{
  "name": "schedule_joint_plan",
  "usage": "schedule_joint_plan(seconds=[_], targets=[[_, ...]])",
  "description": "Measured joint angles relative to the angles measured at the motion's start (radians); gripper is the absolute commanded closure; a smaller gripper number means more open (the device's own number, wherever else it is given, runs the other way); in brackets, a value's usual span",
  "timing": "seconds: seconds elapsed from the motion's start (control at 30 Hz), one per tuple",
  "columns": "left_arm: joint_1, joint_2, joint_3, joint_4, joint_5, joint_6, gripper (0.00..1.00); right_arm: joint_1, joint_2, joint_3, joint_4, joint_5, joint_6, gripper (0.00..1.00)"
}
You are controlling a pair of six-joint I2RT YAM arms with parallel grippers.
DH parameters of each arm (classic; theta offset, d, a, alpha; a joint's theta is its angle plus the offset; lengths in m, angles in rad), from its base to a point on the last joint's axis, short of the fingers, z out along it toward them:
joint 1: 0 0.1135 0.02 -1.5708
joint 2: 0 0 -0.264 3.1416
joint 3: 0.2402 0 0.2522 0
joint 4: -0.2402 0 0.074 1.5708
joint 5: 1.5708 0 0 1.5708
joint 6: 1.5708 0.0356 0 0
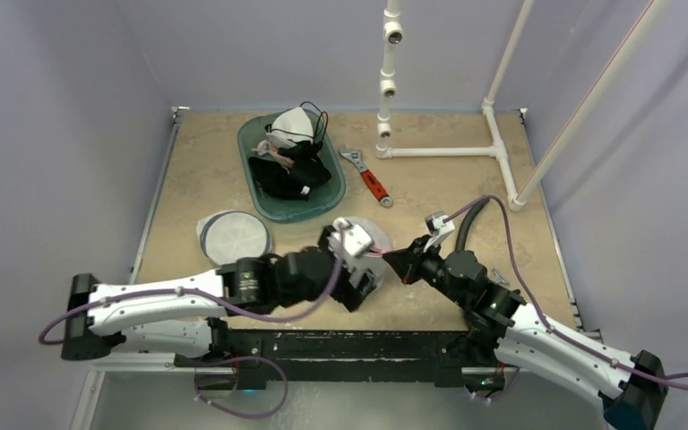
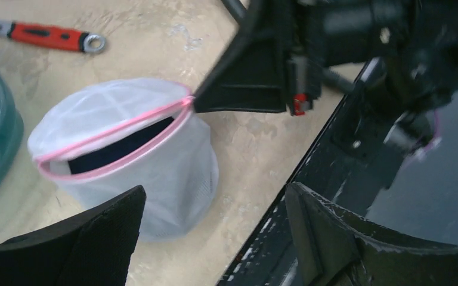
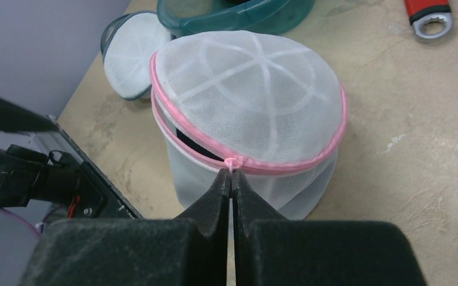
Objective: Unzip the laundry bag and remove the bra
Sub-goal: Unzip the laundry bag at the center of the board.
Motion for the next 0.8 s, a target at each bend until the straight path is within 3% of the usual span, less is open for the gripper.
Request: schedule_joint_plan(seconds=[0.13,0.4,0.57,0.8], targets=[[-0.14,0.145,0.034,0.035,-0.109,0.217,0.11,0.0,-0.002,0.0,-0.005,-0.027,-0.014,1.0],[-0.148,0.133,0.006,0.102,-0.181,0.662,0.05,0.0,-0.041,0.0,-0.021,-0.078,-0.032,1.0],[-0.099,0.19,0.006,0.077,-0.148,0.826,0.06,0.0,-0.046,0.0,-0.026,-0.101,-0.04,1.0],[-0.026,0.233,0.009,0.075,-0.058,0.936,0.13,0.0,-0.035,0.0,-0.026,-0.128,-0.051,1.0]])
